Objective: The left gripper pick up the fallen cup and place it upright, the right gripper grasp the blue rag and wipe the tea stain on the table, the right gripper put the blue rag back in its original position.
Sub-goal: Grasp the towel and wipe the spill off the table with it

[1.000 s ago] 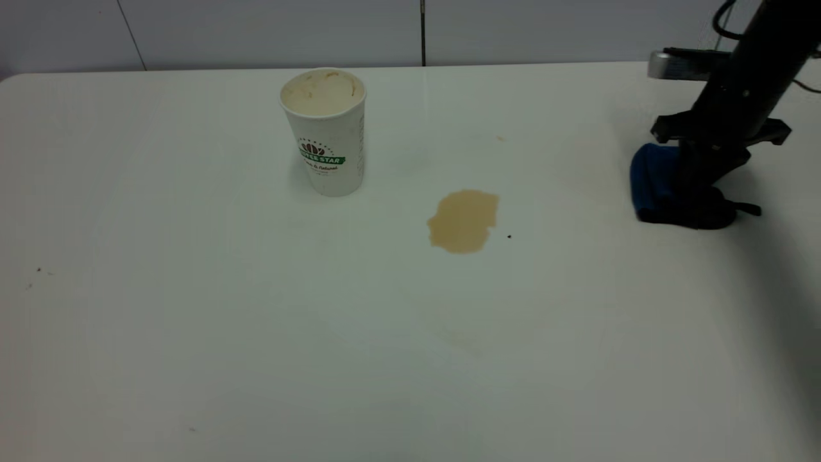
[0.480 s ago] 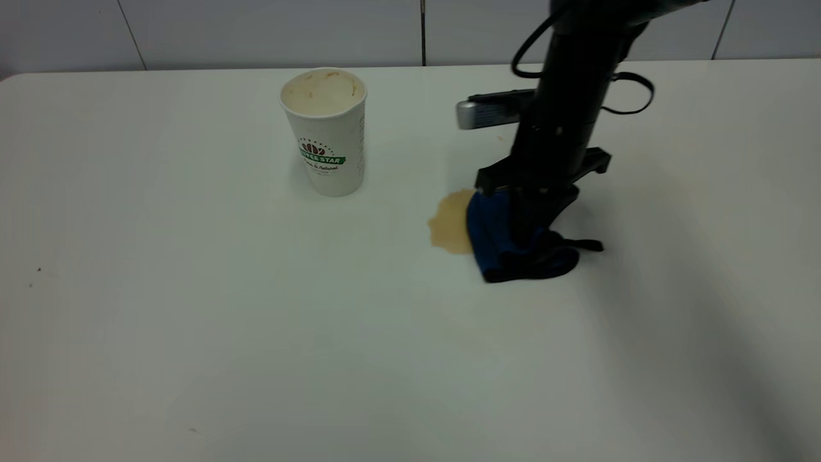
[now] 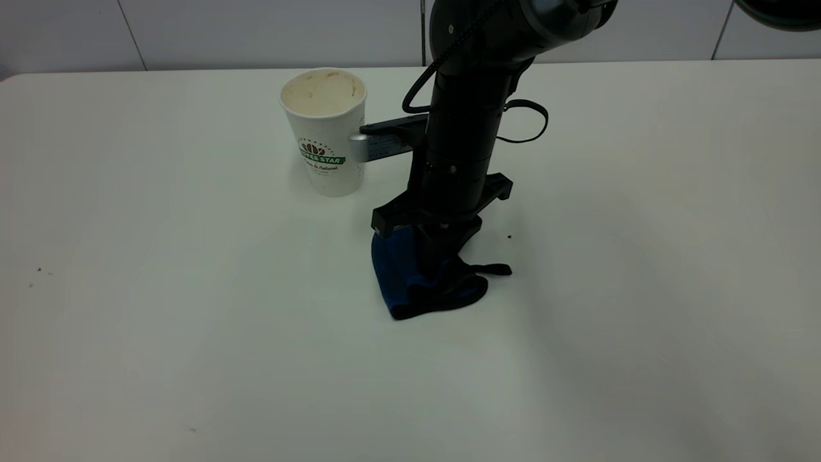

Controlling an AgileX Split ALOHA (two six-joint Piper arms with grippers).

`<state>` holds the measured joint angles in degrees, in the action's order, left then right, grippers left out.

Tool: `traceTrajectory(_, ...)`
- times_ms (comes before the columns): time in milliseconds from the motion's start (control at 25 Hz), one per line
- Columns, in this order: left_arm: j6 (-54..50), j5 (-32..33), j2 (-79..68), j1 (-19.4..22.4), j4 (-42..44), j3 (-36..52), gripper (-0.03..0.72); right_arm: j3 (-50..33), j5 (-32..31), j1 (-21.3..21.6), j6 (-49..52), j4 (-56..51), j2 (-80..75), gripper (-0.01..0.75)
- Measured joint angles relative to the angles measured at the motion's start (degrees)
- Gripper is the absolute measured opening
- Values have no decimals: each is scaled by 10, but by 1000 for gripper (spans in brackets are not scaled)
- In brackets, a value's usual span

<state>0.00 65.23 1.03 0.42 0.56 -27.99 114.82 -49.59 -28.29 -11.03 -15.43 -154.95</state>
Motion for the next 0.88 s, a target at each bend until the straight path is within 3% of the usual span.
traceTrajectory(240, 0, 0, 0, 0, 0, 0, 538, 0, 75, 10, 8, -4, 0, 64)
traceTrajectory(560, 0, 0, 0, 0, 0, 0, 538, 0, 173, 66, 10, -2, -2, 64)
traceTrajectory(880, 0, 0, 0, 0, 0, 0, 538, 0, 175, 150, 41, 16, -2, 63)
